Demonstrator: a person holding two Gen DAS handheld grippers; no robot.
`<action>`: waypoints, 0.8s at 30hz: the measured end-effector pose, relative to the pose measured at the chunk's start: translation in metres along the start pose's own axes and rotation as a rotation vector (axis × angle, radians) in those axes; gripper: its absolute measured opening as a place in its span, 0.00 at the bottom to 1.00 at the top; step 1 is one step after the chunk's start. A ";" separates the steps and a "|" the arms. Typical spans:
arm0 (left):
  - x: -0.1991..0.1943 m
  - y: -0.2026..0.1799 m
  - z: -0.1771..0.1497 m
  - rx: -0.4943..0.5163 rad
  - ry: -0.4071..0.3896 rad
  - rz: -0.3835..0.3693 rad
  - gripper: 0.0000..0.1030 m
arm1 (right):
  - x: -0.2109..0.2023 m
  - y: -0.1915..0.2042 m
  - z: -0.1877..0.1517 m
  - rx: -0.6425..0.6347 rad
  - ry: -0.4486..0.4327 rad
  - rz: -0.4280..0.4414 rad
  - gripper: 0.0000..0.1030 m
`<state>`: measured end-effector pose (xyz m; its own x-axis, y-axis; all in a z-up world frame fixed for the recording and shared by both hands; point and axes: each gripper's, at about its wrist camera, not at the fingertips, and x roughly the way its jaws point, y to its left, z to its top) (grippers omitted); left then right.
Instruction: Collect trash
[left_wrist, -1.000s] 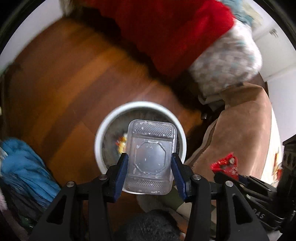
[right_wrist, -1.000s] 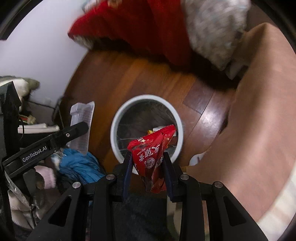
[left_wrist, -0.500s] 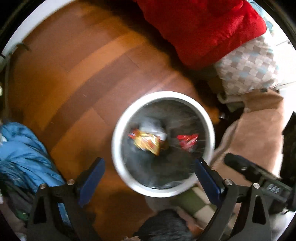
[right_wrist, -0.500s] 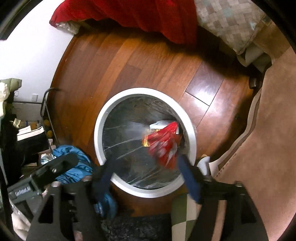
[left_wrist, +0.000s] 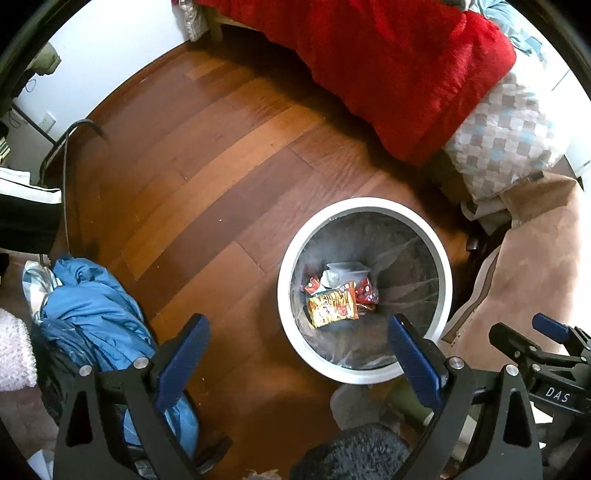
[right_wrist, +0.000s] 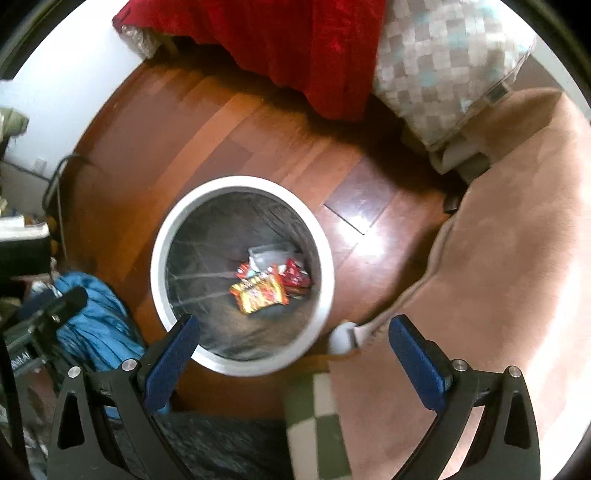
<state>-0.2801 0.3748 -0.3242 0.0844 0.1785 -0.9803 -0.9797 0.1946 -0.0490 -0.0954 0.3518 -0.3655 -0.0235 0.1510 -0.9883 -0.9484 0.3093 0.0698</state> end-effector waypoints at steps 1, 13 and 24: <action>-0.001 -0.001 -0.003 0.008 0.000 0.006 0.95 | -0.001 -0.002 -0.003 -0.004 0.001 -0.009 1.00; -0.035 -0.016 -0.021 0.057 -0.053 0.013 0.95 | -0.028 -0.005 -0.024 0.006 -0.030 0.000 1.00; -0.114 -0.034 -0.038 0.100 -0.201 -0.020 0.95 | -0.113 -0.005 -0.048 -0.007 -0.197 0.026 1.00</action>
<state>-0.2632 0.3112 -0.2177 0.1481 0.3602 -0.9211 -0.9553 0.2931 -0.0390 -0.1035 0.2878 -0.2609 0.0140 0.3397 -0.9404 -0.9504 0.2969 0.0931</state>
